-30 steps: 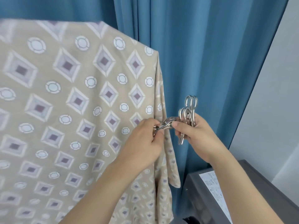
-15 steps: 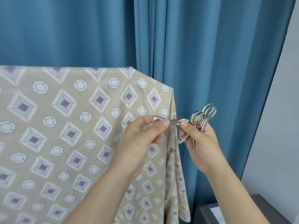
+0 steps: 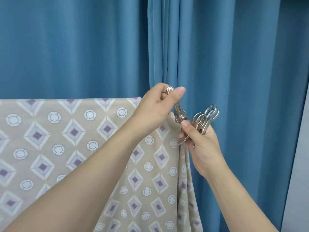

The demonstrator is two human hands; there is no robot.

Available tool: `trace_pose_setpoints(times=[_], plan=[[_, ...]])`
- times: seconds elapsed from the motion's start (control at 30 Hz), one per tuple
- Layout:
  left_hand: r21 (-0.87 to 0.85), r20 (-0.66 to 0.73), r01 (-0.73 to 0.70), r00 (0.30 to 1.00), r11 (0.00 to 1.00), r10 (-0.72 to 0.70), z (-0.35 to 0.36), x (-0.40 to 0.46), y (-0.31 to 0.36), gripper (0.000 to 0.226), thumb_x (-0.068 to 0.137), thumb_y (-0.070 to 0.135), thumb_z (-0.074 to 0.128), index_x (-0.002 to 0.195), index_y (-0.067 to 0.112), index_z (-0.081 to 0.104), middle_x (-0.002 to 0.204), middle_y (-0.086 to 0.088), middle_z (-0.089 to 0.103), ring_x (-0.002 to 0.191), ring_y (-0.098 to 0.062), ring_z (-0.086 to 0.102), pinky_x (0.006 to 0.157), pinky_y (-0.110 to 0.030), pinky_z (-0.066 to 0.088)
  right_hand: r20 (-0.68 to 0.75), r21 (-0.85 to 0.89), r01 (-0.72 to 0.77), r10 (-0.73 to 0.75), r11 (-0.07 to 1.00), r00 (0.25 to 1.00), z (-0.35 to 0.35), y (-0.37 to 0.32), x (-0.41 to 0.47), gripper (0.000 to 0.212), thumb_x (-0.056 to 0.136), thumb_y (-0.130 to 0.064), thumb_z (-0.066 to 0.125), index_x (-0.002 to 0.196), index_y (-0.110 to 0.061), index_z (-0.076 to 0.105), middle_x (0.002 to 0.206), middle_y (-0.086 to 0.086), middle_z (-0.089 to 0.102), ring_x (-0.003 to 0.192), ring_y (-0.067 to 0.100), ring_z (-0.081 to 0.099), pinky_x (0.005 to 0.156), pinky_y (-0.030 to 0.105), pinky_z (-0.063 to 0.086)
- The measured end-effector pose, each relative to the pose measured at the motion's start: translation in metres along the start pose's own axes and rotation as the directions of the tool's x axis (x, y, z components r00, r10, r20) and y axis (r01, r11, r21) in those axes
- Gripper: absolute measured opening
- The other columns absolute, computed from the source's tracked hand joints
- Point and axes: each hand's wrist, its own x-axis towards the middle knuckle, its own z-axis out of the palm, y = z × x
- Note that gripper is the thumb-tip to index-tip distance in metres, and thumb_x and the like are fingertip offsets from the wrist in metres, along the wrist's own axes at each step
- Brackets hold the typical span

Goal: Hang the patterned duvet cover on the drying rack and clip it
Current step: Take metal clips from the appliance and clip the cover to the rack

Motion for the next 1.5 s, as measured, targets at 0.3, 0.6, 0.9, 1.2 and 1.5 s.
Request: trace_pose_setpoints(times=[0.3, 0.6, 0.9, 1.2, 1.5], plan=[[0.504, 0.165, -0.118, 0.986, 0.855, 0.039, -0.015, 0.079, 0.015, 0.035, 0.093, 0.047, 0.059, 0.081, 0.014, 0.053, 0.061, 0.011, 0.041, 0.048, -0.002, 0.037, 0.049, -0.018, 0.031, -0.085, -0.423, -0.161, 0.138, 0.892, 0.987, -0.018, 0.009, 0.046, 0.014, 0.086, -0.011, 0.064, 0.091, -0.007, 0.051, 0.069, 0.007, 0.049, 0.059, 0.018, 0.047, 0.053, 0.030, 0.037], [0.707, 0.373, -0.088, 0.889, 0.702, -0.264, -0.020, 0.079, -0.010, 0.042, 0.091, 0.048, 0.062, 0.083, 0.007, 0.057, 0.068, 0.000, 0.050, 0.060, -0.015, 0.044, 0.062, -0.029, 0.040, -0.054, -0.445, -0.158, 0.150, 0.881, 0.987, -0.012, 0.020, 0.051, 0.027, 0.083, -0.011, 0.064, 0.073, -0.020, 0.041, 0.068, 0.002, 0.047, 0.062, 0.020, 0.046, 0.057, 0.028, 0.036], [0.792, 0.430, -0.162, 0.832, 0.588, -0.350, -0.012, 0.078, 0.002, 0.032, 0.088, 0.055, 0.062, 0.081, 0.024, 0.055, 0.076, 0.009, 0.055, 0.067, -0.010, 0.050, 0.067, -0.029, 0.042, -0.070, -0.462, -0.143, 0.125, 0.875, 0.990, -0.015, 0.022, 0.055, 0.029, 0.082, -0.007, 0.063, 0.073, -0.020, 0.039, 0.071, 0.006, 0.048, 0.060, 0.020, 0.049, 0.054, 0.028, 0.037], [0.704, 0.419, -0.047, 0.833, 0.708, -0.361, -0.011, 0.066, 0.007, 0.027, 0.084, 0.048, 0.070, 0.090, 0.026, 0.055, 0.087, 0.008, 0.058, 0.077, -0.012, 0.054, 0.070, -0.028, 0.043, -0.066, -0.423, -0.136, 0.119, 0.896, 0.991, -0.016, 0.018, 0.052, 0.027, 0.082, -0.002, 0.060, 0.075, -0.017, 0.039, 0.072, 0.012, 0.048, 0.057, 0.019, 0.045, 0.049, 0.025, 0.035], [0.717, 0.207, -0.120, 0.977, 0.686, -0.046, -0.034, 0.025, 0.019, 0.026, 0.094, 0.042, 0.055, 0.109, 0.021, 0.060, 0.101, 0.009, 0.065, 0.098, -0.015, 0.059, 0.093, -0.040, 0.047, -0.042, -0.552, 0.043, -0.079, 0.833, 0.996, -0.003, 0.002, 0.018, 0.021, 0.080, -0.030, 0.062, 0.071, -0.034, 0.043, 0.074, -0.004, 0.050, 0.063, 0.016, 0.048, 0.062, 0.043, 0.048]])
